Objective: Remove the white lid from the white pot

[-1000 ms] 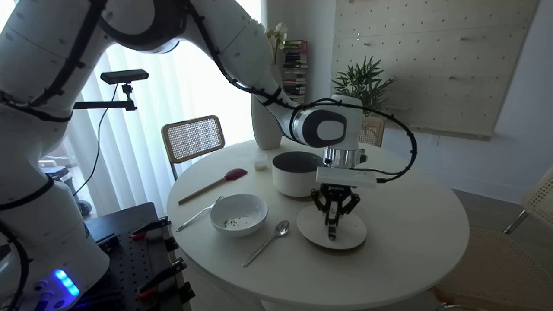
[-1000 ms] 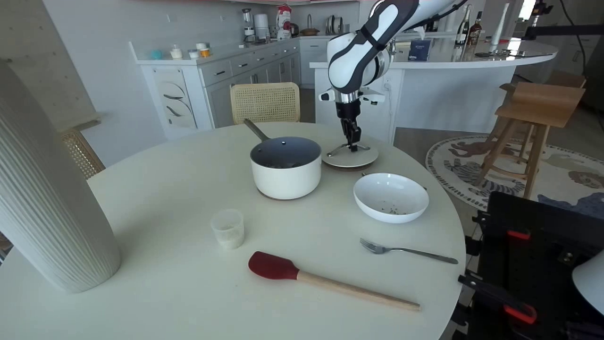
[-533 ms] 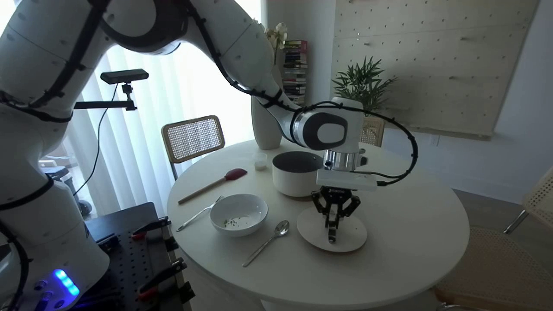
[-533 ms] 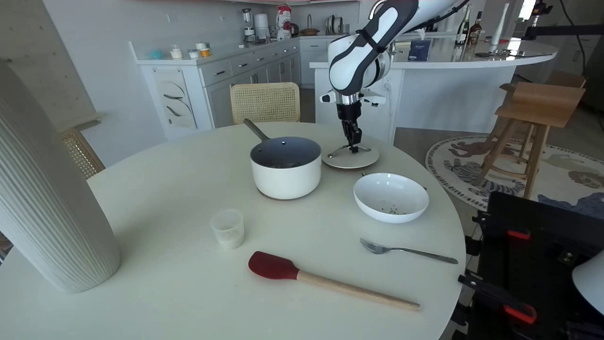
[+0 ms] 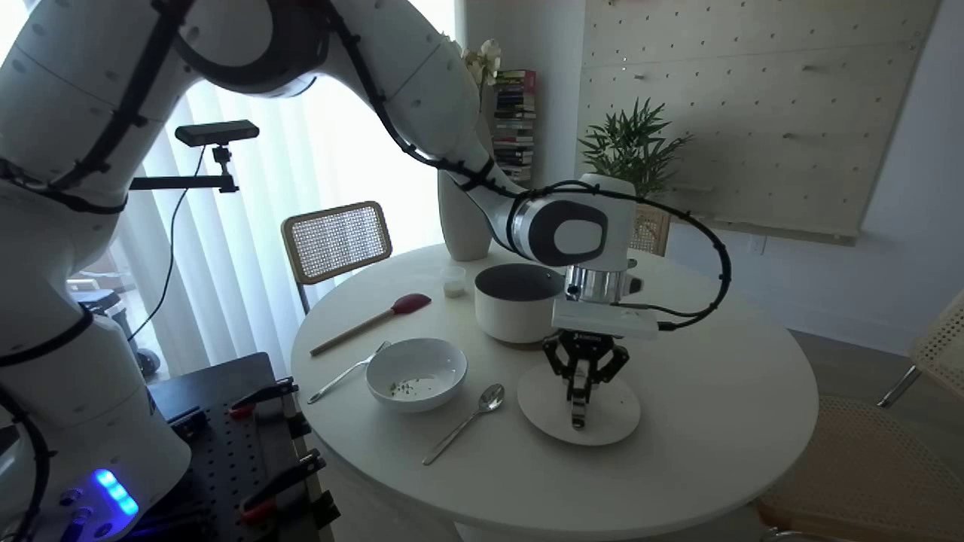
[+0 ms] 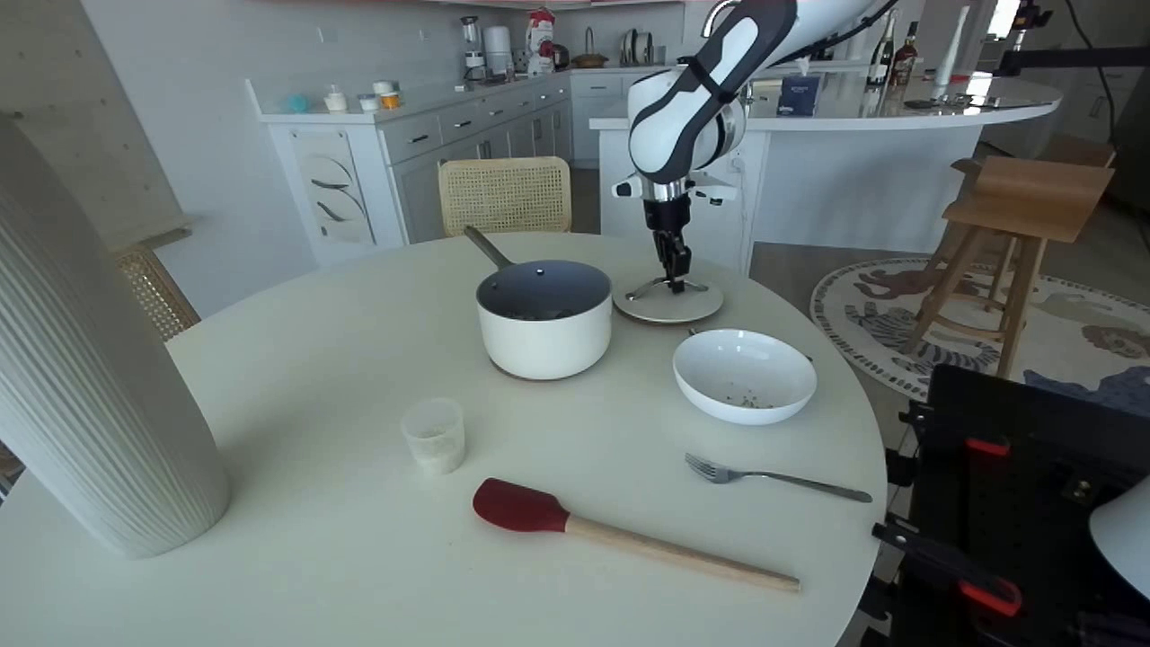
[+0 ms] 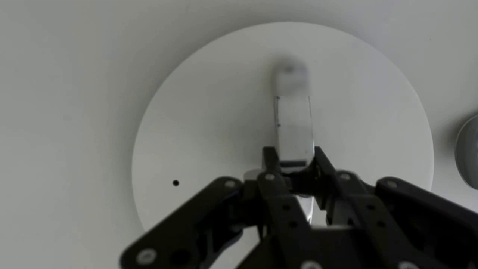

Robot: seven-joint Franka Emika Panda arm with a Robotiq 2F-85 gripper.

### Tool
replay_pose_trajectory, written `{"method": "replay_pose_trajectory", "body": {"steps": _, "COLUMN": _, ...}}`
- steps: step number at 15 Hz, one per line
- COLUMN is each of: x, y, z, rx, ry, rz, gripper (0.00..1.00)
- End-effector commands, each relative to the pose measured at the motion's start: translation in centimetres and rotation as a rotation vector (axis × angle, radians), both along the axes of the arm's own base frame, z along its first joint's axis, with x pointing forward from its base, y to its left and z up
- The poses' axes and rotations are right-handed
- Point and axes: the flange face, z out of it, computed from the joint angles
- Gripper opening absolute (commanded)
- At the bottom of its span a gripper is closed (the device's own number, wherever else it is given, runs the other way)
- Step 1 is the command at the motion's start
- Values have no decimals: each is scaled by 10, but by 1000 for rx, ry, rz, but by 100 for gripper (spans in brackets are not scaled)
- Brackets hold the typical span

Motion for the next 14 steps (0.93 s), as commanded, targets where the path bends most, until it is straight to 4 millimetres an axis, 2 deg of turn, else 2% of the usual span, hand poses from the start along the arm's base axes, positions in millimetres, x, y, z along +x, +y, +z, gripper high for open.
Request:
{"method": "replay_pose_trajectory", "body": {"steps": 1, "x": 5, "y": 1, "z": 6, "rx": 21, "ry": -13, "rz": 10, "gripper": 6}}
{"method": "replay_pose_trajectory", "body": {"steps": 2, "x": 5, "y": 2, "z": 6, "rx": 20, "ry": -10, "rz": 9, "gripper": 6}}
{"method": "replay_pose_trajectory", "body": {"steps": 3, "x": 5, "y": 2, "z": 7, "rx": 20, "ry": -9, "rz": 8, "gripper": 50}}
{"method": "replay_pose_trajectory", "body": {"steps": 4, "x": 5, "y": 2, "z": 7, "rx": 20, "ry": -9, "rz": 8, "gripper": 51}}
{"method": "replay_pose_trajectory", "body": {"steps": 10, "x": 6, "y": 0, "z": 15, "rx": 18, "ry": -19, "rz": 1, "gripper": 95}}
{"method": "replay_pose_trajectory", "body": {"steps": 11, "x": 6, "y": -1, "z": 18, "rx": 15, "ry": -22, "rz": 1, "gripper": 99}}
{"method": "replay_pose_trajectory", "body": {"steps": 14, "x": 5, "y": -1, "z": 28, "rx": 4, "ry": -28, "rz": 4, "gripper": 100}}
